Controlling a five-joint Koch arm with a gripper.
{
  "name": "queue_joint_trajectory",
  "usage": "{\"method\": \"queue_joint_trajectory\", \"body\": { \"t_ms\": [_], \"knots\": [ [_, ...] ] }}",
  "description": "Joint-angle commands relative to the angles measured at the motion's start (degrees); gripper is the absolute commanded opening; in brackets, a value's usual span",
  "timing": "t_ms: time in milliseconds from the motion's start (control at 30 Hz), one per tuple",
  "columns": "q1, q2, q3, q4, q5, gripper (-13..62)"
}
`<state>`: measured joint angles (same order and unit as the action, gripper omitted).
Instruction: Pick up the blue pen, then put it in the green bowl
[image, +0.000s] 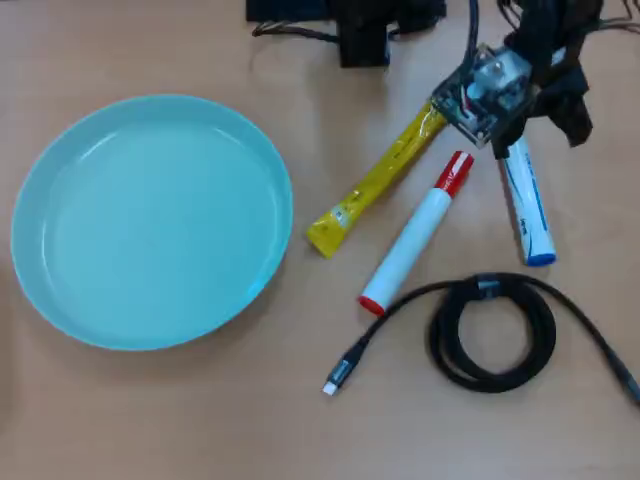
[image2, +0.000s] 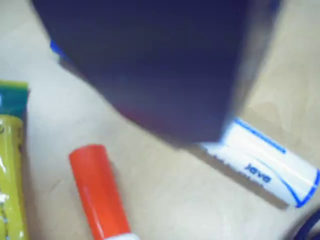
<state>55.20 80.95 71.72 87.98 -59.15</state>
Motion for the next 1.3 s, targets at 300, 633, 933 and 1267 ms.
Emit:
{"method": "queue_joint_trajectory", "body": {
  "t_ms": [300,633,933,1267],
  "knots": [
    [-2.81,-5.89,-5.54,-0.53,-1.85,56.2],
    [-4.04,-11.51,-5.62,-3.34,-1.85,56.3],
    [-3.34,-16.61,-5.45,-6.59,-1.85,55.5],
    [-2.11,-19.51,-4.66,-7.56,-1.85,55.5]
  ]
}}
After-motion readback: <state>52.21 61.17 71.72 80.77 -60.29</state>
